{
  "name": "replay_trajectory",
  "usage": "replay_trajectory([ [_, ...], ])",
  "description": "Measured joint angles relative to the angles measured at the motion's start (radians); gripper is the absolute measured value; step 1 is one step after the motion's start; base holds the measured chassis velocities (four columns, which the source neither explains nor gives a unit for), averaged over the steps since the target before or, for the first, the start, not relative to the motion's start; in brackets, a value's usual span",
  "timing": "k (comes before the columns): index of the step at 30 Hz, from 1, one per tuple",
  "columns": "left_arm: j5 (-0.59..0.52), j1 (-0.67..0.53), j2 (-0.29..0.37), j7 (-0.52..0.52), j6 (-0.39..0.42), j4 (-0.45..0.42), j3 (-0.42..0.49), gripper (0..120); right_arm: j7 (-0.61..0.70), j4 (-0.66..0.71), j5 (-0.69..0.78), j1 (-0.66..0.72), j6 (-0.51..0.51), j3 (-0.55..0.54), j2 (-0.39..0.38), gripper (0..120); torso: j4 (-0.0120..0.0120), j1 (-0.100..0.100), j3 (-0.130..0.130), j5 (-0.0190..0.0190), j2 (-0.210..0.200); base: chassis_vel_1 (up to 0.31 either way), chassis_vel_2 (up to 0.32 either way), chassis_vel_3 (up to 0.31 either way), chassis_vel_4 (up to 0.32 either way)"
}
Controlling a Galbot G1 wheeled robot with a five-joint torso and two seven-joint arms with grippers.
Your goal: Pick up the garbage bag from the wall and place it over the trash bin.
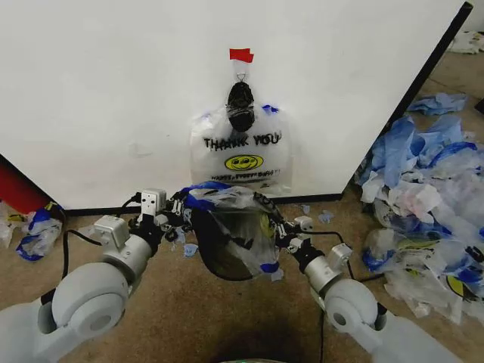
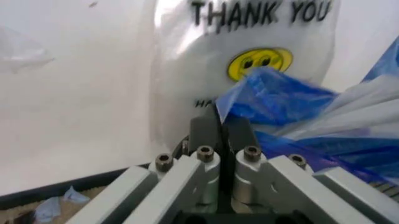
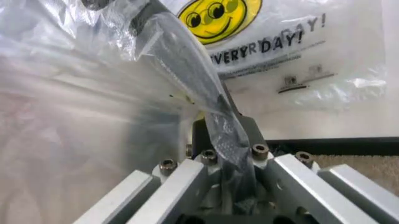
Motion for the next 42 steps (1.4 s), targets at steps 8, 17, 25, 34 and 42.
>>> replay_trajectory([
  [8, 0.02, 0.013, -0.027, 0.011, -0.002, 0.03, 0.021, 0, 0.01, 0.017, 0.088, -0.008, -0.017, 0.04, 0.002, 0, 0.0, 0.0, 0.0, -0.0001, 0.0, 0.0, 0.0, 0.0, 0.0],
  [17, 0.024, 0.014, -0.04, 0.018, -0.005, 0.066, 0.028, 0, 0.026, 0.03, 0.201, 0.009, -0.05, 0.078, -0.003, 0, 0.0, 0.0, 0.0, -0.0001, 0.0, 0.0, 0.0, 0.0, 0.0],
  [25, 0.025, 0.018, -0.062, 0.026, -0.013, 0.091, 0.035, 0, 0.026, 0.045, 0.248, 0.025, -0.059, 0.072, -0.013, 0, 0.0, 0.0, 0.0, -0.0001, 0.0, 0.0, 0.0, 0.0, 0.0],
  [34, 0.044, 0.038, -0.087, 0.03, -0.009, 0.113, 0.049, 0, 0.029, 0.058, 0.261, 0.021, -0.061, 0.077, -0.018, 0, 0.0, 0.0, 0.0, 0.0, 0.0, 0.0, 0.0, 0.0, 0.0],
  [42, 0.07, 0.064, -0.106, 0.029, -0.01, 0.133, 0.052, 0, 0.032, 0.066, 0.258, 0.013, -0.061, 0.078, -0.012, 0, 0.0, 0.0, 0.0, -0.0001, 0.0, 0.0, 0.0, 0.0, 0.0],
])
